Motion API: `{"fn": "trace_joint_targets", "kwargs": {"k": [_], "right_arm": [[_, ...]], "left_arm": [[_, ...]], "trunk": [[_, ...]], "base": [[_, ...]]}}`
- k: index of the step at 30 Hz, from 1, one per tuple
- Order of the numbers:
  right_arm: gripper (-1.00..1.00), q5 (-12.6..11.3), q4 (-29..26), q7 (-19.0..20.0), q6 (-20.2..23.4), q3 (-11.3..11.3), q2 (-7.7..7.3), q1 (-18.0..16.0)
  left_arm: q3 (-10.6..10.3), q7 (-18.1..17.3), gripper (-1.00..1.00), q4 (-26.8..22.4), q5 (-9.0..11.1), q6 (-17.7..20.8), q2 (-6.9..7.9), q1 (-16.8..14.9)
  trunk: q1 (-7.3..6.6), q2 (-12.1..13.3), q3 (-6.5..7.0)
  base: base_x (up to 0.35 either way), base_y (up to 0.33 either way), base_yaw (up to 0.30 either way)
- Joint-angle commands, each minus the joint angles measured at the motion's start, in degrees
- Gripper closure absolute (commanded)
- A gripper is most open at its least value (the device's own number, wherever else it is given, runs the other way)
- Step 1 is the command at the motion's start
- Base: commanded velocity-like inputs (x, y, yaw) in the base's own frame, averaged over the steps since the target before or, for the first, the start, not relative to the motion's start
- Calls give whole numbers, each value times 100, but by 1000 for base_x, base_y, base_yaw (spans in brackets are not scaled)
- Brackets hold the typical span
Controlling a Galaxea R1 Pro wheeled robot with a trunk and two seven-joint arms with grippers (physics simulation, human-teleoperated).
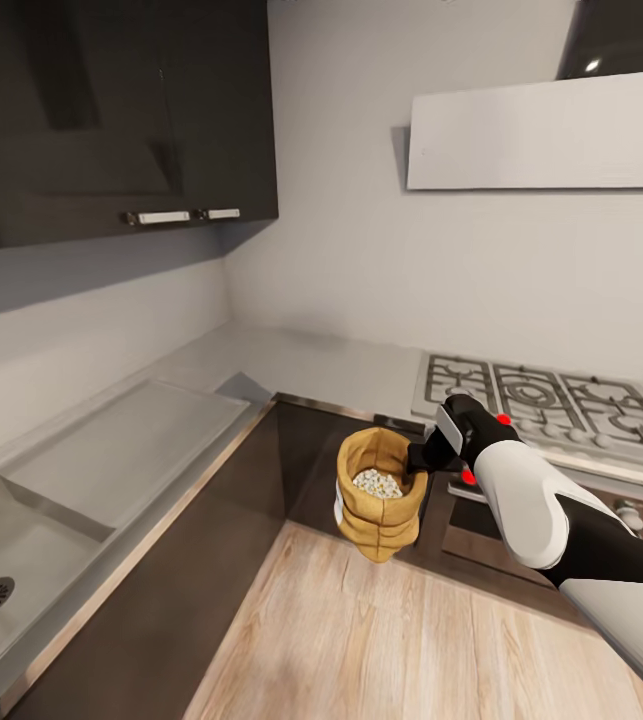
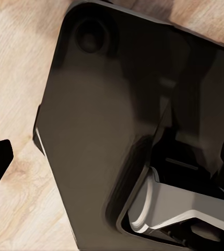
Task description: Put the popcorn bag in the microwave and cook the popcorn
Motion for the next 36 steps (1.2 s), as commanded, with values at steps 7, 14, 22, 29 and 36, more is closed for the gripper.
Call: {"fn": "trace_joint_targets", "kwargs": {"k": [7, 14, 22, 29, 36], "right_arm": [[100, 64, -10, 33, 22, -38, 2, -3], [100, 66, -10, 33, 22, -30, -30, -3], [100, 66, -10, 33, 22, -26, -31, -3], [100, 66, -19, 33, 22, -5, -40, -3], [100, 63, -15, 33, 22, 3, -33, -3]], "left_arm": [[6, 13, -100, -2, 17, -14, -3, -2], [6, 13, -100, -2, 15, -14, -2, -2], [6, 13, -100, -2, 21, -14, -2, -2], [1, 13, -100, 4, 14, -14, -2, -2], [-3, 13, -100, 7, 13, -14, -5, -2]], "trunk": [[2, -6, 55], [2, -6, 119], [2, -6, 191], [2, -6, 255], [2, -6, 318]], "base": [[0, 0, 0], [0, 0, 0], [0, 0, 0], [0, 0, 0], [0, 0, 0]]}}
